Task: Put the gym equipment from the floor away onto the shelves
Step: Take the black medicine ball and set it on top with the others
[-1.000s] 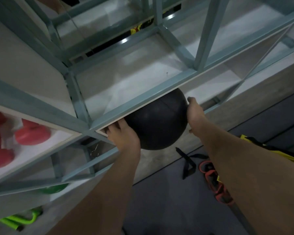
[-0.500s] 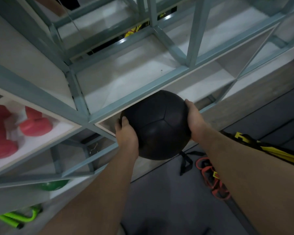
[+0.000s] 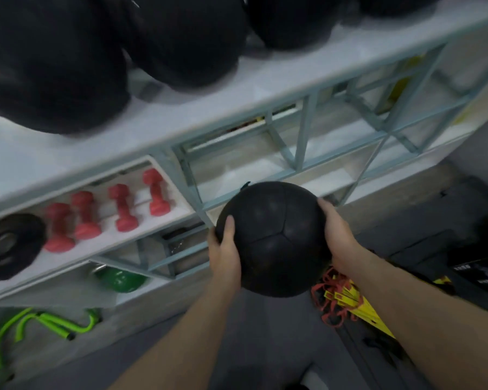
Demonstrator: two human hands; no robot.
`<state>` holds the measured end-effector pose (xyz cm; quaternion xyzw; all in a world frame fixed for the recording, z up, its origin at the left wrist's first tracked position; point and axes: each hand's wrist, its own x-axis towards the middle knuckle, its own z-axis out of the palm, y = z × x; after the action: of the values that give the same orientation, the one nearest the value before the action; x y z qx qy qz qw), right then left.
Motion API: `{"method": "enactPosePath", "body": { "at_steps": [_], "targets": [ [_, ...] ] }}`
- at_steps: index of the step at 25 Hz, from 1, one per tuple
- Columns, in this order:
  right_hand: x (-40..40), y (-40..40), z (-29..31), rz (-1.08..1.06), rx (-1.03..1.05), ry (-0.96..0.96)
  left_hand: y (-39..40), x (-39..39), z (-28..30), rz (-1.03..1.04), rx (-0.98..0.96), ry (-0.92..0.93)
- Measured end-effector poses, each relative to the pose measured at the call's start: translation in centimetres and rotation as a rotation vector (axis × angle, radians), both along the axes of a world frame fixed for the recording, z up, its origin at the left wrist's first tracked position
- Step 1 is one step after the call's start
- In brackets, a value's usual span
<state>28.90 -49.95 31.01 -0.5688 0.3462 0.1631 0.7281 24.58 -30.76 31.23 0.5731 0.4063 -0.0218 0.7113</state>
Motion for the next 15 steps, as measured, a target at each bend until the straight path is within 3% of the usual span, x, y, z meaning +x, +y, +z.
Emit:
{"method": "enactPosePath", "body": {
  "at_steps": [8,15],
  "targets": [
    [-8.3,12.8,17.3,0.341,-0.125,-0.221,14.1,-10.7,14.9,0.057,0.044,-0.201],
    [-14.1,28.1,24.9,0.389,-0.045,-0.305,29.7,-15.4,24.5,0.056,0.189,-0.308]
  ]
}}
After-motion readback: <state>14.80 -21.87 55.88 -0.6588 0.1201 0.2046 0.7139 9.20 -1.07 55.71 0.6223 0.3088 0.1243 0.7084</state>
